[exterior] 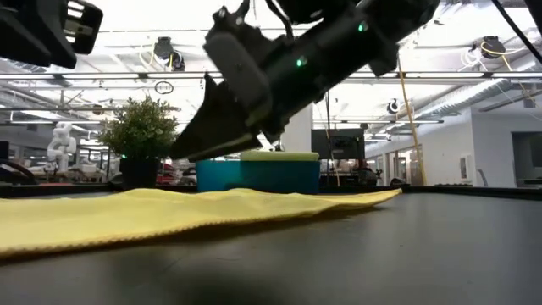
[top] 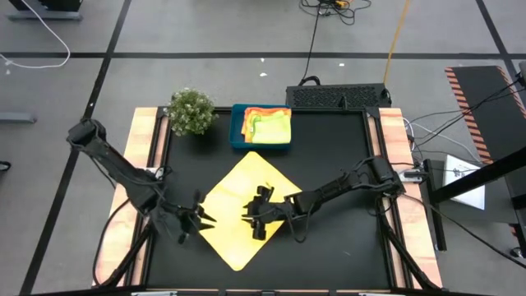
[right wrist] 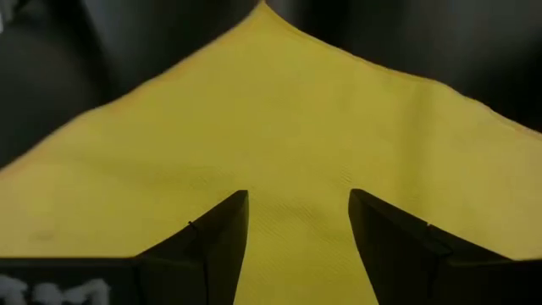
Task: Fold microfiber towels
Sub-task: Fold the yellow microfiber towel
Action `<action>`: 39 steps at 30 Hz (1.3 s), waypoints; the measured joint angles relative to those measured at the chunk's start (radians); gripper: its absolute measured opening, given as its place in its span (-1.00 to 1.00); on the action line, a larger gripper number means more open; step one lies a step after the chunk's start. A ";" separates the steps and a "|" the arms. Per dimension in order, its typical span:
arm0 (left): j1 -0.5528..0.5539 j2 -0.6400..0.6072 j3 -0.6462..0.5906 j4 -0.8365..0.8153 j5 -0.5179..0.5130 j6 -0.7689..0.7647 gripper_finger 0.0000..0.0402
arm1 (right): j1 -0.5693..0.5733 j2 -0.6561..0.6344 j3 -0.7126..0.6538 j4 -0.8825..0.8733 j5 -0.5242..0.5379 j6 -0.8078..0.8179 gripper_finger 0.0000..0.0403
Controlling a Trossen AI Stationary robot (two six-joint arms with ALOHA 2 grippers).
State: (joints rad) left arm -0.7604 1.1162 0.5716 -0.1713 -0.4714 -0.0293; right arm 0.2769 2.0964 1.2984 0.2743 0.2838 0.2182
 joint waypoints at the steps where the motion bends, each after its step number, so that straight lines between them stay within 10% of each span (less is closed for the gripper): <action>1: 0.003 -0.026 -0.024 0.017 -0.001 -0.001 -0.56 | 0.005 -0.005 0.000 0.000 0.002 -0.004 -0.01; 39: 0.050 -0.134 -0.098 0.056 0.010 -0.090 -0.56 | 0.055 -0.022 0.002 0.065 0.003 -0.038 -0.01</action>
State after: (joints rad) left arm -0.7103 0.9817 0.4736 -0.1158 -0.4615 -0.1188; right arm 0.3323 2.0743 1.2999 0.3397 0.2868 0.1805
